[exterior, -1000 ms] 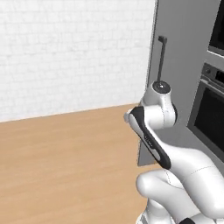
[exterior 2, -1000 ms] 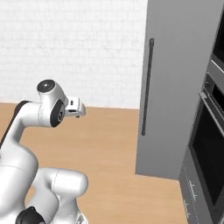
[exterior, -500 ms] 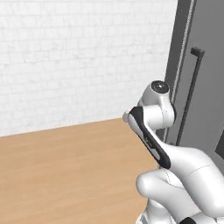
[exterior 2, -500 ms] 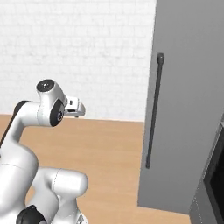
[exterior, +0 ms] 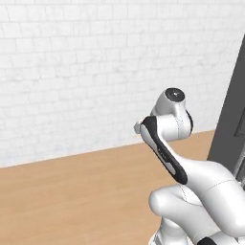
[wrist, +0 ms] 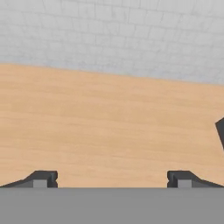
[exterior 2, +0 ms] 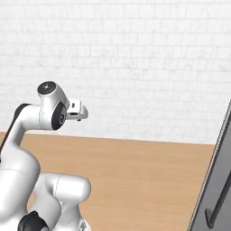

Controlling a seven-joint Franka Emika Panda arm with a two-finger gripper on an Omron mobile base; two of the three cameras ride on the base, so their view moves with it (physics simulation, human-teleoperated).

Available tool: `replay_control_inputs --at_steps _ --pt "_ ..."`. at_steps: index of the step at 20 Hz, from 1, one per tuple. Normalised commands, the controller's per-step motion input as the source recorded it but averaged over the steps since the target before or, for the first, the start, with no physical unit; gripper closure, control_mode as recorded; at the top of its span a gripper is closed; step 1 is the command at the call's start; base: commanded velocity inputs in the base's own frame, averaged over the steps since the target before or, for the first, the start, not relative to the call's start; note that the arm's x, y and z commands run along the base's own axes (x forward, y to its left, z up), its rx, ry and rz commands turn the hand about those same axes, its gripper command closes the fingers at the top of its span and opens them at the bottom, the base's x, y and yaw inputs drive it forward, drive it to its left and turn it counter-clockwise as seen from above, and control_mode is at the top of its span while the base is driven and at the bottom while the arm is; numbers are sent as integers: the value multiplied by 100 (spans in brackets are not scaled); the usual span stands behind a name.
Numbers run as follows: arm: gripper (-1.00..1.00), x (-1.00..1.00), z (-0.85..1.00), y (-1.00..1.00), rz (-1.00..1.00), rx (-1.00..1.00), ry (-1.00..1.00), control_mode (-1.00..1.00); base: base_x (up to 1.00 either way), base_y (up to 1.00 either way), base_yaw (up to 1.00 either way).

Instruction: Place one garlic and one chicken drumstick in each tupperware on the nearby counter, to pack two identical lunches.

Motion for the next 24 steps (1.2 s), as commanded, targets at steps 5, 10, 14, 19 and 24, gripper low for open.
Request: replay_control_inputs --at_steps 5,10,14,19,24 --pt "-100 0 0 0 0 0 0 100 100 70 -21" --pt "-100 0 0 0 0 0 0 100 100 41 -25" --pt "-100 0 0 0 0 0 0 100 100 25 -40" --pt "-100 0 0 0 0 0 0 100 66 8 -72" --pt "-100 0 0 0 0 0 0 100 54 15 -79"
